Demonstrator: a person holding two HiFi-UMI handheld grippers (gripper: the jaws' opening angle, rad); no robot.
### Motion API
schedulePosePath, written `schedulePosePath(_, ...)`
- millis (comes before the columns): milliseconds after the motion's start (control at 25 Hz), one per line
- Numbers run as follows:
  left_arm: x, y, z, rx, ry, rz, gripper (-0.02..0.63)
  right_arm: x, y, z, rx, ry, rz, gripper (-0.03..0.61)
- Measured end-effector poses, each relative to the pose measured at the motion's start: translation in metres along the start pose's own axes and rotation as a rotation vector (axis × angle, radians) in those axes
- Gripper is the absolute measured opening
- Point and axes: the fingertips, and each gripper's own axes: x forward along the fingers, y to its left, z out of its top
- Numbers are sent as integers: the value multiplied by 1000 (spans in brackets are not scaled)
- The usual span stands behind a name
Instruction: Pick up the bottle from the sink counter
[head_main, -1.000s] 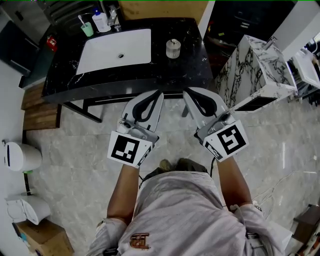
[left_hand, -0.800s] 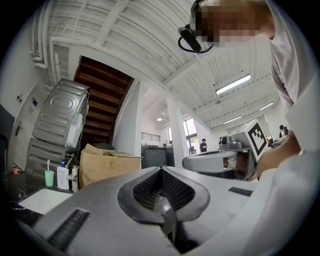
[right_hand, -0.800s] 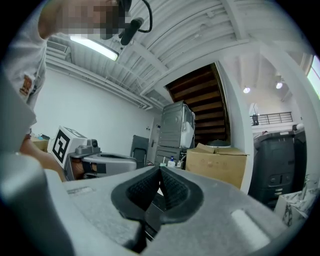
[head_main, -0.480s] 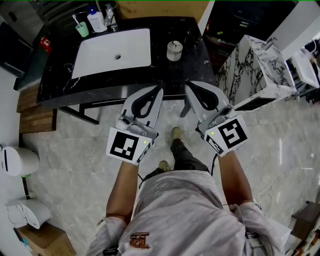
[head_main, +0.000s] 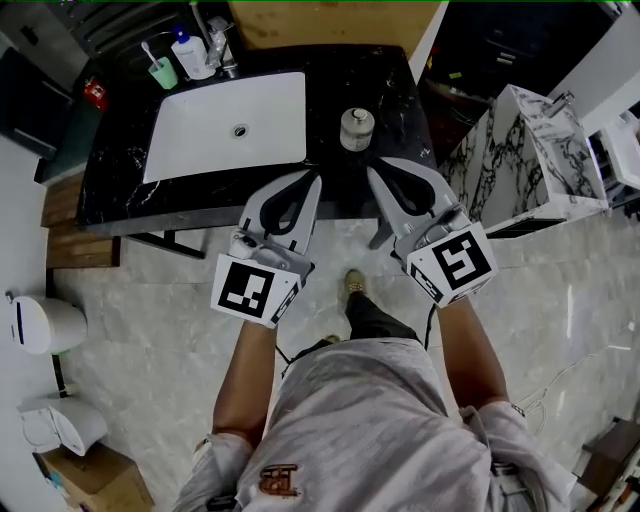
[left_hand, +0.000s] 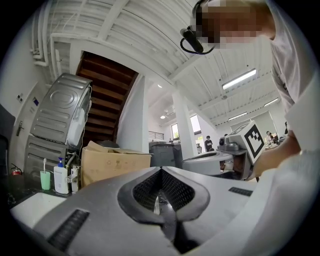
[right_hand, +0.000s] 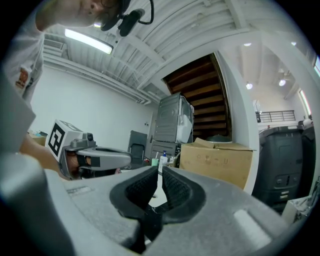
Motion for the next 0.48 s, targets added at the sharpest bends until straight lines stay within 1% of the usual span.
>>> schedulePosePath(80, 12, 9, -4, 2, 7, 7, 0, 13, -11, -9, 6, 17, 12, 50)
schedulePosePath(280, 43, 34, -16, -2, 27, 33, 0, 43, -37, -31, 24, 63, 38, 163)
schedulePosePath(480, 71, 54, -31, -8, 45, 56, 0, 69, -62, -57, 44, 113, 53, 261)
